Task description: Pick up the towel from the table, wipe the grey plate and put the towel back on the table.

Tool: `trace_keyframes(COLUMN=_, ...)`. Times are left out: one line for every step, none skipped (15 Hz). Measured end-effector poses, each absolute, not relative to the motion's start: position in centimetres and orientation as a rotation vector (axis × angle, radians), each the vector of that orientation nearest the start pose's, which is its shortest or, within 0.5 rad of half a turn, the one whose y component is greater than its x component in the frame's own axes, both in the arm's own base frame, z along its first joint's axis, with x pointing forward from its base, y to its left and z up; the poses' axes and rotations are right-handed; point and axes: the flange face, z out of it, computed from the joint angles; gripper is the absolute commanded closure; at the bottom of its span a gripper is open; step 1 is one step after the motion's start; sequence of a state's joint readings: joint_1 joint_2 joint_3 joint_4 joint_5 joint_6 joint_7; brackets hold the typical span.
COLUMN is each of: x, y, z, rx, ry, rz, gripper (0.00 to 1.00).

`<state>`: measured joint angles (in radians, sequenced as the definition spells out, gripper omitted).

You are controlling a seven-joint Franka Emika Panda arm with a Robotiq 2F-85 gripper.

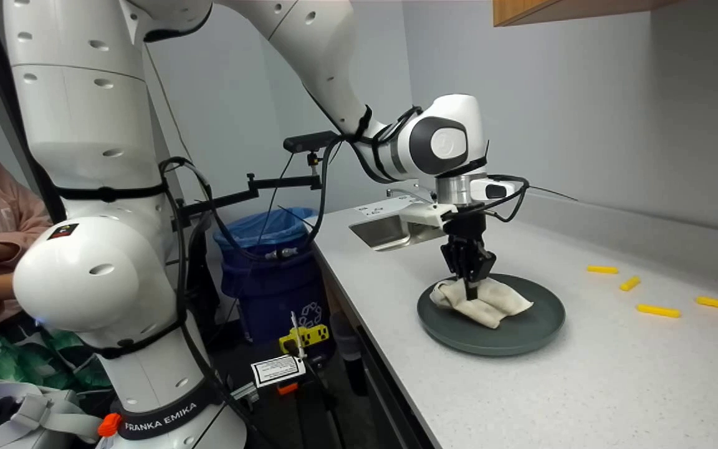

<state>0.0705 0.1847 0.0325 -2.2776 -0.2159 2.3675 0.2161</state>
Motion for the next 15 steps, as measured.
trace_keyframes(x=51.8, y=4.6, z=26.8, rx=-3.306, ry=-0.085, rz=0.144, gripper=0.97)
trace_keyframes(x=51.6, y=4.0, z=27.0, rx=-3.328, ry=-0.095, rz=0.168, gripper=0.97)
trace_keyframes(x=51.6, y=3.3, z=27.2, rx=-3.353, ry=-0.108, rz=0.182, gripper=0.97)
trace_keyframes(x=51.6, y=2.8, z=27.4, rx=-3.379, ry=-0.124, rz=0.184, gripper=0.97)
trace_keyframes(x=51.8, y=2.3, z=27.7, rx=-3.404, ry=-0.139, rz=0.172, gripper=0.97)
trace_keyframes(x=52.0, y=2.1, z=28.0, rx=-3.422, ry=-0.152, rz=0.154, gripper=0.97)
trace_keyframes(x=52.2, y=2.2, z=28.4, rx=-3.430, ry=-0.165, rz=0.128, gripper=0.97)
trace_keyframes(x=52.6, y=2.5, z=28.9, rx=-3.430, ry=-0.180, rz=0.092, gripper=0.97)
trace_keyframes(x=53.0, y=3.1, z=29.3, rx=-3.424, ry=-0.198, rz=0.043, gripper=0.97)
trace_keyframes(x=53.5, y=4.1, z=29.8, rx=-3.413, ry=-0.227, rz=-0.016, gripper=0.97)
trace_keyframes(x=53.9, y=5.3, z=30.4, rx=-3.398, ry=-0.262, rz=-0.078, gripper=0.97)
trace_keyframes(x=54.2, y=6.8, z=30.9, rx=-3.378, ry=-0.302, rz=-0.144, gripper=0.97)
trace_keyframes(x=54.5, y=8.3, z=31.4, rx=-3.355, ry=-0.341, rz=-0.204, gripper=0.97)
trace_keyframes(x=54.6, y=10.0, z=31.9, rx=-3.324, ry=-0.375, rz=-0.259, gripper=0.97)
trace_keyframes(x=54.6, y=11.6, z=32.2, rx=-3.292, ry=-0.402, rz=-0.304, gripper=0.97)
